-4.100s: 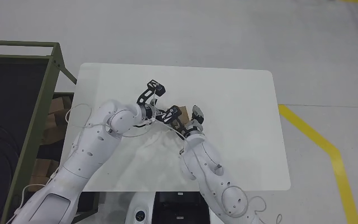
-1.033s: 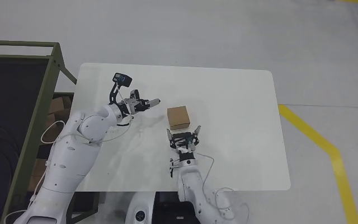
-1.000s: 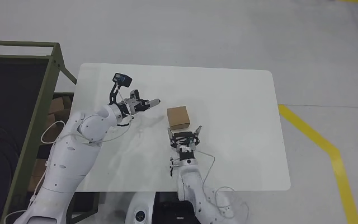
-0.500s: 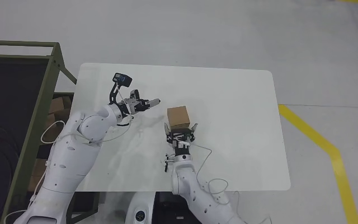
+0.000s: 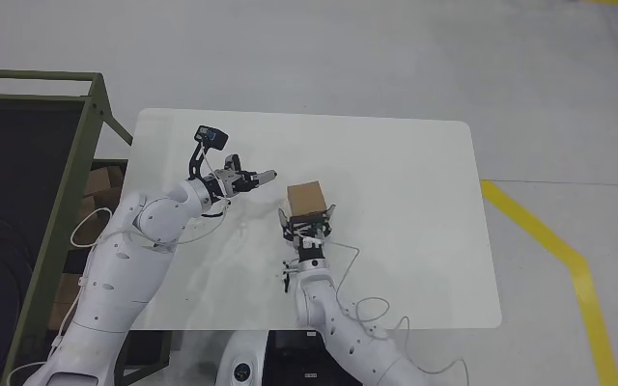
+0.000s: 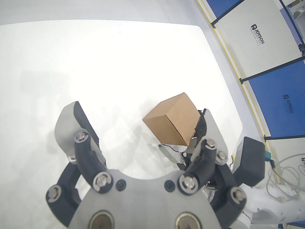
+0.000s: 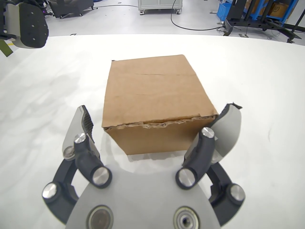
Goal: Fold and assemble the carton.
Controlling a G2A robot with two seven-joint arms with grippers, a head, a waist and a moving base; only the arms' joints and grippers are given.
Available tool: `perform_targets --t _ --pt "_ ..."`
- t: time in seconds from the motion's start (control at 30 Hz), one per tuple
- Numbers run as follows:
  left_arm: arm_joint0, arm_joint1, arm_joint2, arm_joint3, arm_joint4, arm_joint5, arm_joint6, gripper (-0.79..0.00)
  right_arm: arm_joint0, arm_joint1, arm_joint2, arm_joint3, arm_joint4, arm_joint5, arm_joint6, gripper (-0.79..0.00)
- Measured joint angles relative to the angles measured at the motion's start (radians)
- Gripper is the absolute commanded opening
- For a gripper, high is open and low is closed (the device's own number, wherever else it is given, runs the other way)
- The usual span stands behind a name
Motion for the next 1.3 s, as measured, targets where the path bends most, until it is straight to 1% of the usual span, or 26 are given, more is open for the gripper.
perform_targets --t 0.3,0.63,0.93,1.1,1.3 --pt "0.0 0.0 0.0 0.0 0.0 0.0 0.0 0.0 -0.012 0.005 0.036 -0.009 -0.018 -0.024 -0.003 0.0" --pt "0.0 0.0 0.0 0.0 0.0 0.0 0.0 0.0 -0.005 0.038 0.067 -0.034 -0.136 -0.176 0.073 0.0" --pt "0.0 0.0 0.0 0.0 0.0 0.0 0.0 0.0 -0.034 0.069 0.12 -0.102 -0.208 -0.242 0.121 0.0" --pt "0.0 0.0 0.0 0.0 0.0 0.0 0.0 0.0 -0.04 0.075 0.132 -0.126 -0.224 -0.261 0.152 0.0" --pt "0.0 0.0 0.0 0.0 0.0 0.0 0.0 0.0 -0.031 0.069 0.121 -0.116 -0.222 -0.26 0.167 0.0"
